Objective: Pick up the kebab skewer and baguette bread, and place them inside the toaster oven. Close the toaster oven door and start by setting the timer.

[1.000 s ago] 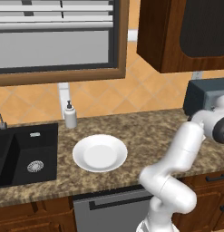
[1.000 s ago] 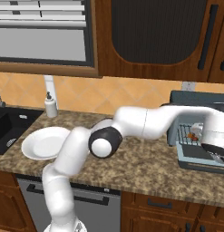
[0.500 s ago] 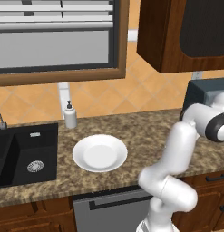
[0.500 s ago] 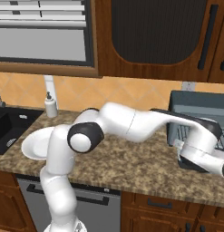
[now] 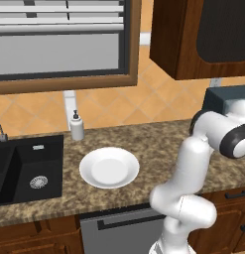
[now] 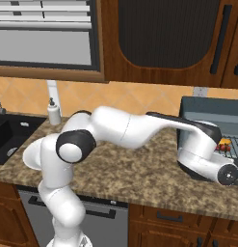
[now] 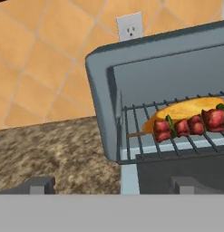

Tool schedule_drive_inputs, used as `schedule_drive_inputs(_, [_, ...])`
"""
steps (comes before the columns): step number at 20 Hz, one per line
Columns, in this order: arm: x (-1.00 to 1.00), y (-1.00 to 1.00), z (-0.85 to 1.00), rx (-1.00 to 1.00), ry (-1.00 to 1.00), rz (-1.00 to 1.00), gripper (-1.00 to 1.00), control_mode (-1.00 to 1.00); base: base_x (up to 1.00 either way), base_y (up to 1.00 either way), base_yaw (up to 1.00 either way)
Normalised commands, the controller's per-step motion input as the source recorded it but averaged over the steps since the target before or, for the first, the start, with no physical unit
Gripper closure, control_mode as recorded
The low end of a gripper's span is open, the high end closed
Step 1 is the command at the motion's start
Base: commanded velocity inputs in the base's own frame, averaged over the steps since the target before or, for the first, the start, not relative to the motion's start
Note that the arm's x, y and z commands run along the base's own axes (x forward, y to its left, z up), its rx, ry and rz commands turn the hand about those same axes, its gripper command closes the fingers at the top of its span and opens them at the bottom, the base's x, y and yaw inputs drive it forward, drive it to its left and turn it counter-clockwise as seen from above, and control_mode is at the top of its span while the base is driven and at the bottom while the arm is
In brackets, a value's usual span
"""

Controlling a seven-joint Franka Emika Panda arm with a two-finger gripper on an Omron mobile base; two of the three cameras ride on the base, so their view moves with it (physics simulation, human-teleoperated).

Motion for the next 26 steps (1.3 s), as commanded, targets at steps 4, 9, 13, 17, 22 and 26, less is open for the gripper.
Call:
schedule_drive_inputs(4, [-0.01,-0.11,0.00,-0.20,0.00,0.01,-1.00,-1.00,0.00,0.00,0.00])
schedule_drive_inputs(9, [0.00,-0.27,0.00,-0.07,0.01,0.00,-1.00,-1.00,0.00,0.00,0.00])
schedule_drive_inputs(13, [0.04,-0.19,-0.01,0.00,0.00,0.00,-1.00,-1.00,0.00,0.00,0.00])
schedule_drive_inputs(17, [0.00,-0.28,-0.19,0.02,0.00,0.00,-1.00,-1.00,0.00,0.00,0.00])
schedule_drive_inputs(22, [0.00,-0.20,-0.01,0.03,0.00,0.00,-1.00,-1.00,0.00,0.00,0.00])
schedule_drive_inputs(26, [0.00,-0.24,0.00,0.05,0.00,0.00,-1.00,-1.00,0.00,0.00,0.00])
